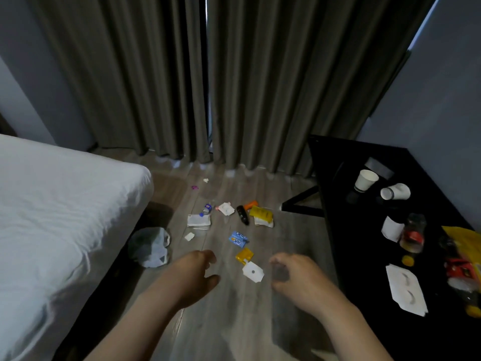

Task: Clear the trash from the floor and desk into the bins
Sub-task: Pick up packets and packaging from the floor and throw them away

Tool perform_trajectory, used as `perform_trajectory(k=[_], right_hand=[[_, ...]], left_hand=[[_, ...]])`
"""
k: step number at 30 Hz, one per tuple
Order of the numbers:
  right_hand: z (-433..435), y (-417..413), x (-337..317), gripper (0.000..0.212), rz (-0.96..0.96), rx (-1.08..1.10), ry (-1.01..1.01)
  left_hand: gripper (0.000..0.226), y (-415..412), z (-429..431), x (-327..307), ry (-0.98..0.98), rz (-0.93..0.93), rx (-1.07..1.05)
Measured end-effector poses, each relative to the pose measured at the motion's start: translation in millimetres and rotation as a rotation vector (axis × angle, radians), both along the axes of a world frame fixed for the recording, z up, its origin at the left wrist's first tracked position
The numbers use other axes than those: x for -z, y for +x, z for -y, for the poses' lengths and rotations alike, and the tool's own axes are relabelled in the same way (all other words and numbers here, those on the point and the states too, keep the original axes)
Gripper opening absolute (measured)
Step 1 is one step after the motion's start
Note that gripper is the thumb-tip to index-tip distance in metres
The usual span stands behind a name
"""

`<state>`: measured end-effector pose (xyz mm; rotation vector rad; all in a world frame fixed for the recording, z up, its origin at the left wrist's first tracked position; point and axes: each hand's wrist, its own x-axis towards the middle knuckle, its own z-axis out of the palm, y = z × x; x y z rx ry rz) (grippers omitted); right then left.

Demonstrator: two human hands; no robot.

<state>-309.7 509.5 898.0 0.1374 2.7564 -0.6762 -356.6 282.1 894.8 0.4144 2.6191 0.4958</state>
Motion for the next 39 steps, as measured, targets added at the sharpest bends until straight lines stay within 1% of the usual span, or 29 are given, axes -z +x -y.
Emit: perform_trajectory(k=[5, 8, 13, 15, 18, 22, 27, 31, 34, 37, 39], right_hand=[[-0.6, -54.2, 14.5, 0.041, 0.054, 0.082, -0.047], [-9.0, -84.7, 22.9, 0.040, 0.078, 0.083, -0.037], [-31.4, -150.0, 39.6, 0.030, 0.110, 0.084, -0.052], [-44.1, -181.3, 46.6, 0.033, 0.121, 0.086, -0.051], [-68.5, -230.5, 55.5, 0.043, 0.161, 0.107, -0.058], [-104.2, -290.8, 67.9, 0.043, 0.209, 0.131, -0.089], [-140.4, -359.1, 91.1, 0.050, 0.238, 0.136, -0.071], [-151.7, -393.6, 119.3, 0.048, 0.245, 0.148, -0.068], [-153.5, -408.9, 151.1, 0.049, 0.226, 0.208, -0.044], [-151.4, -421.3, 196.7, 0.048, 0.234, 0.251, 0.008], [-150.0, -428.4, 234.7, 0.042, 0.261, 0.258, 0.023]], left_hand=[[0.044, -69.7, -1.2, 12.0, -0.028, 0.045, 0.045], [0.043, -105.2, -7.8, 19.1, -0.040, 0.079, 0.064], [0.042, -168.8, -28.6, 32.0, -0.059, 0.061, 0.105], [0.043, -197.8, -41.3, 36.2, -0.063, 0.068, 0.099], [0.044, -244.3, -63.6, 44.4, -0.076, 0.076, 0.099], [0.042, -300.7, -96.6, 55.0, -0.097, 0.117, 0.094], [0.041, -361.9, -131.3, 79.9, -0.116, 0.126, 0.094], [0.039, -402.8, -141.4, 108.5, -0.133, 0.136, 0.118], [0.039, -432.6, -143.4, 142.9, -0.134, 0.165, 0.143], [0.039, -459.7, -145.9, 193.5, -0.154, 0.179, 0.194], [0.040, -474.6, -148.2, 233.5, -0.181, 0.188, 0.241]])
